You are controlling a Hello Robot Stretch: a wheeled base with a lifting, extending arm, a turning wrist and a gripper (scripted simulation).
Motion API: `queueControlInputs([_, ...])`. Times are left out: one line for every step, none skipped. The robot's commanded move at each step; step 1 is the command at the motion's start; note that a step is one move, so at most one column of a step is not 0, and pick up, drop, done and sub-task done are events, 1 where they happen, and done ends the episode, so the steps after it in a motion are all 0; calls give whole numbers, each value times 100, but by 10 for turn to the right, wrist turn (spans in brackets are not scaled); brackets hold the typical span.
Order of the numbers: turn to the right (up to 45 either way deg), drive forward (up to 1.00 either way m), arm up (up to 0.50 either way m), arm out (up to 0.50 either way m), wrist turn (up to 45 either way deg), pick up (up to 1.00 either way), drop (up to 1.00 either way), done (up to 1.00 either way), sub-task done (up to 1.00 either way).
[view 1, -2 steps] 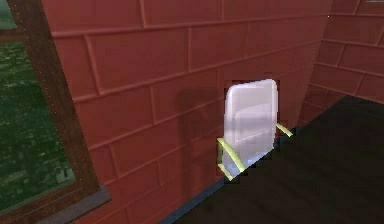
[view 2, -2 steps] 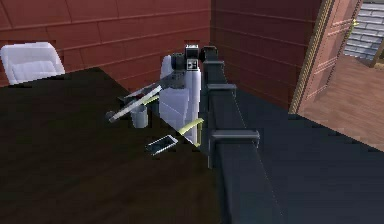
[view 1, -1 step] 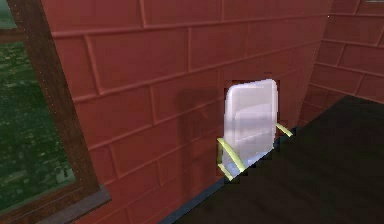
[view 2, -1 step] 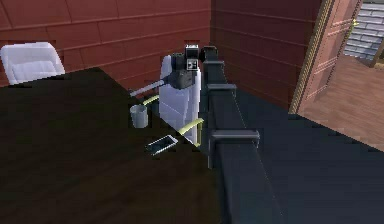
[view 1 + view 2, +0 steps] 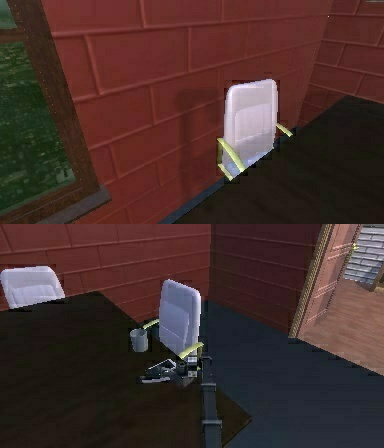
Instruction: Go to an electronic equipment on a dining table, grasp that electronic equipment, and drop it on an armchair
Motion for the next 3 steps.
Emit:
queueControlInputs([0,0,0,0,0,100,0,0,0])
queueControlInputs([0,0,10,0,0,0,0,0,0])
queueControlInputs([0,0,22,0,0,0,0,0,0])
